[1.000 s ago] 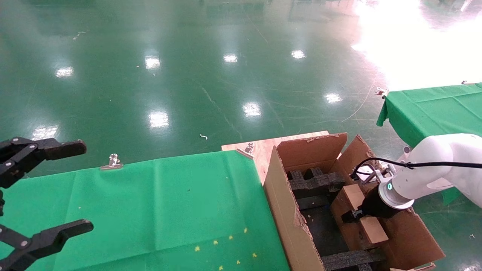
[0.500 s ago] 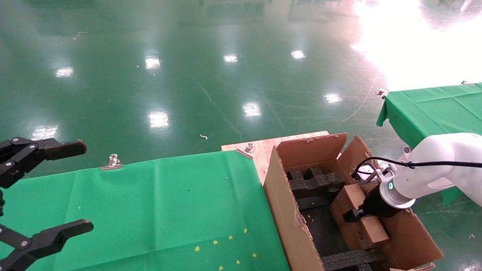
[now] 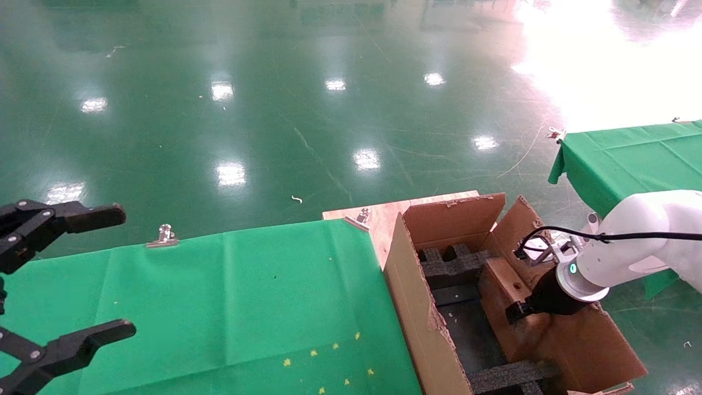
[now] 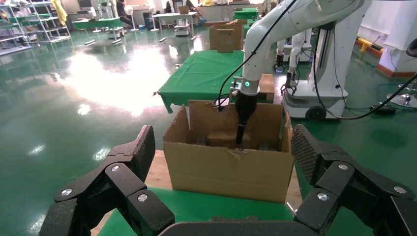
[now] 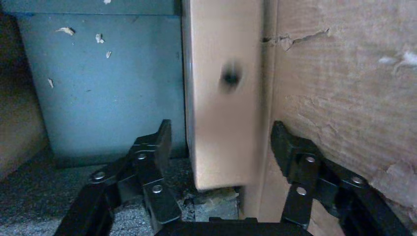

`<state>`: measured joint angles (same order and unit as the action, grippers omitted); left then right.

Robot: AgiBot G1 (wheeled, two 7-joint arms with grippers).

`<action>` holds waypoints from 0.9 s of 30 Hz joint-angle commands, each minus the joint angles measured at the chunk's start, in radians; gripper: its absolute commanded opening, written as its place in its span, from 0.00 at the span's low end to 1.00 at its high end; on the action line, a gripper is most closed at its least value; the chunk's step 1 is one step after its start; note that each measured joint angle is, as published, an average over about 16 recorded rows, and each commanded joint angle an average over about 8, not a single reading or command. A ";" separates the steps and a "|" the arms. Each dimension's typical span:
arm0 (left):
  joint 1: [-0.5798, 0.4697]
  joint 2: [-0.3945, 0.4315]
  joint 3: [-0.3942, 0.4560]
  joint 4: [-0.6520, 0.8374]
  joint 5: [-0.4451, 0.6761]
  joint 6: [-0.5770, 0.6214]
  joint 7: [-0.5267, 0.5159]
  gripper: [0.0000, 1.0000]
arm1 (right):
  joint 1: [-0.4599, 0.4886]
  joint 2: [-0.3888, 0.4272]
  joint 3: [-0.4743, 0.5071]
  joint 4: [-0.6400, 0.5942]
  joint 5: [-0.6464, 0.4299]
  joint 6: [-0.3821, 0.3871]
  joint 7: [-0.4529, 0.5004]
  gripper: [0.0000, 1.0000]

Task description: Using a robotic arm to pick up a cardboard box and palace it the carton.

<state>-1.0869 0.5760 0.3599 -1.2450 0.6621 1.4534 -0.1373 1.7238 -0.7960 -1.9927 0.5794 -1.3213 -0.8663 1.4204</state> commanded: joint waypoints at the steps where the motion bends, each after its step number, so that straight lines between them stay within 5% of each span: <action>1: 0.000 0.000 0.000 0.000 0.000 0.000 0.000 1.00 | 0.003 0.005 -0.002 0.005 -0.003 0.000 0.001 1.00; 14: 0.000 0.000 0.000 0.000 0.000 0.000 0.000 1.00 | 0.184 0.035 0.066 0.117 0.037 -0.007 0.004 1.00; 27: 0.000 0.000 0.000 0.000 0.000 0.000 0.000 1.00 | 0.385 0.160 0.214 0.393 0.261 -0.196 -0.101 1.00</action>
<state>-1.0868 0.5758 0.3599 -1.2449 0.6619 1.4533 -0.1372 2.1001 -0.6430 -1.7872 0.9574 -1.0775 -1.0484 1.3252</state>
